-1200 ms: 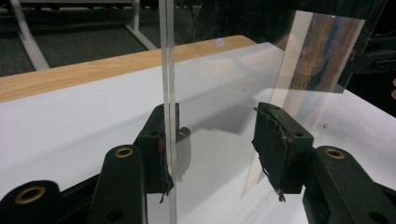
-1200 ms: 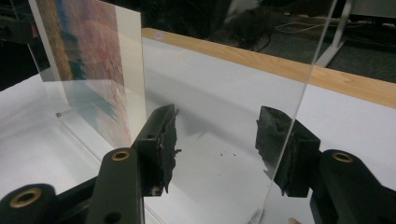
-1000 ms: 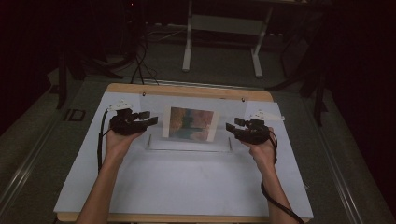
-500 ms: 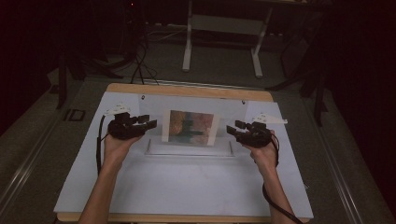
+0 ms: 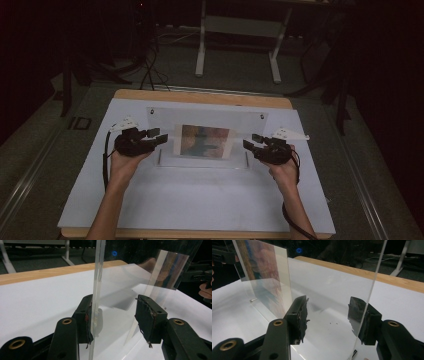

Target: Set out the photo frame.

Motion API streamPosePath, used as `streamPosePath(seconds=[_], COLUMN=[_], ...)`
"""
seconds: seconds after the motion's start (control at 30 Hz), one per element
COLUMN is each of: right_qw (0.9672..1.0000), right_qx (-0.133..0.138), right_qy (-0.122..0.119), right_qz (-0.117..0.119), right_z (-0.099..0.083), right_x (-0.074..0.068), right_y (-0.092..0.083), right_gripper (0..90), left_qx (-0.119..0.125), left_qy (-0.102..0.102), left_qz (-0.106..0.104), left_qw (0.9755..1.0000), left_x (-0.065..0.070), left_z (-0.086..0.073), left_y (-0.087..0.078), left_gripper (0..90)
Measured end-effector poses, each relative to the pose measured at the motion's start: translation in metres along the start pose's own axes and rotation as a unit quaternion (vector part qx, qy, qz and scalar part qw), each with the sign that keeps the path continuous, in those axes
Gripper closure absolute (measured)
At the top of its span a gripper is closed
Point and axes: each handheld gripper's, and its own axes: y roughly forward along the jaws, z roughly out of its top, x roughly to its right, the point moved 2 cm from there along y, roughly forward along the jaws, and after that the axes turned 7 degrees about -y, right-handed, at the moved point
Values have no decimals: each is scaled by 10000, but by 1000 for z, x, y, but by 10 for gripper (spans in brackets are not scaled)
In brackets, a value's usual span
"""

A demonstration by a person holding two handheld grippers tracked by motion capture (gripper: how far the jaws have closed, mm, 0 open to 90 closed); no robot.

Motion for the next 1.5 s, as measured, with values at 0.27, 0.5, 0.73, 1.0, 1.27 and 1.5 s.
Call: streamPosePath(seconds=[0.27, 0.5, 0.73, 1.0, 1.27, 1.5], right_qw=[10000, 9999, 9999, 9988, 9954, 9869], right_qx=[35, -93, -132, -426, -852, -1385], right_qy=[-76, -130, -72, -245, -271, -316], right_qz=[-12, -38, -18, -19, -337, -760], right_z=[-1, -3, -4, -6, -13, -25], right_x=[-2, 0, 7, 16, 29, 40], right_y=[-1, -3, -12, -27, -35, -33], right_gripper=[472, 418, 408, 429, 446, 456], left_qx=[-7, 2, 3, -106, -432, -671], left_qy=[-115, -291, -242, -36, 31, 54], left_qz=[-21, 77, 89, 359, 835, 1239], left_qw=[9999, 9995, 9997, 9993, 9956, 9900], left_x=[-2, -9, -13, -16, -24, -34], left_z=[-3, -5, -8, -6, -11, -20], left_y=[-1, -8, -22, -39, -40, -36], left_gripper=[475, 393, 393, 410, 413, 414])
